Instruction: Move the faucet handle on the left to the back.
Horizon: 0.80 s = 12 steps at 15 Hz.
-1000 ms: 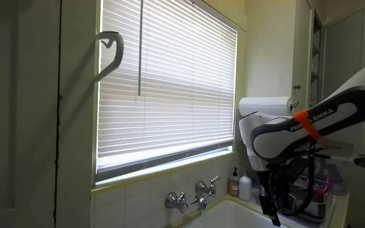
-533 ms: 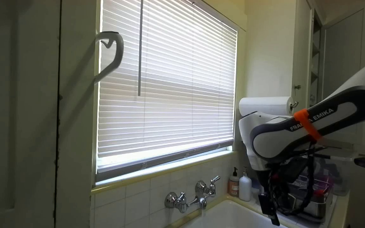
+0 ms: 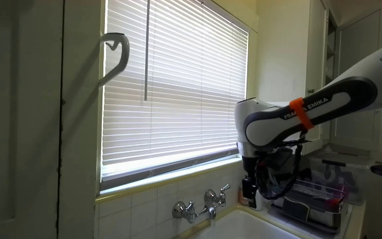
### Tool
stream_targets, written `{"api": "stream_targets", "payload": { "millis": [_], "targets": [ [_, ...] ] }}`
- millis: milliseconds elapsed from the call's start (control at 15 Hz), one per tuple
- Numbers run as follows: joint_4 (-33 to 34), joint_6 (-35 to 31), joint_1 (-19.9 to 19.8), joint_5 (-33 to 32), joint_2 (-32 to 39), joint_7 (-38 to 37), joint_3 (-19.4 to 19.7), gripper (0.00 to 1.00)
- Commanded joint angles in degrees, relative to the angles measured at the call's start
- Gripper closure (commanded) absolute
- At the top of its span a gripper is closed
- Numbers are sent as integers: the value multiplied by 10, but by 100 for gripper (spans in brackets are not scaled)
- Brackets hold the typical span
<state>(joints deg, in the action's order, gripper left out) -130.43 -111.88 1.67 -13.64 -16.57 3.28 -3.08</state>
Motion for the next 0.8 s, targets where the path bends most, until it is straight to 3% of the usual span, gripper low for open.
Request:
{"api": "stream_targets", "payload": {
  "millis": [0, 67, 667, 733],
  "targets": [
    [66, -44, 21, 15, 69, 61, 0, 25],
    [82, -57, 25, 14, 86, 73, -3, 26],
    [110, -256, 32, 63, 188, 224, -11, 96],
    [111, -265, 32, 79, 197, 242, -13, 99]
  ]
}}
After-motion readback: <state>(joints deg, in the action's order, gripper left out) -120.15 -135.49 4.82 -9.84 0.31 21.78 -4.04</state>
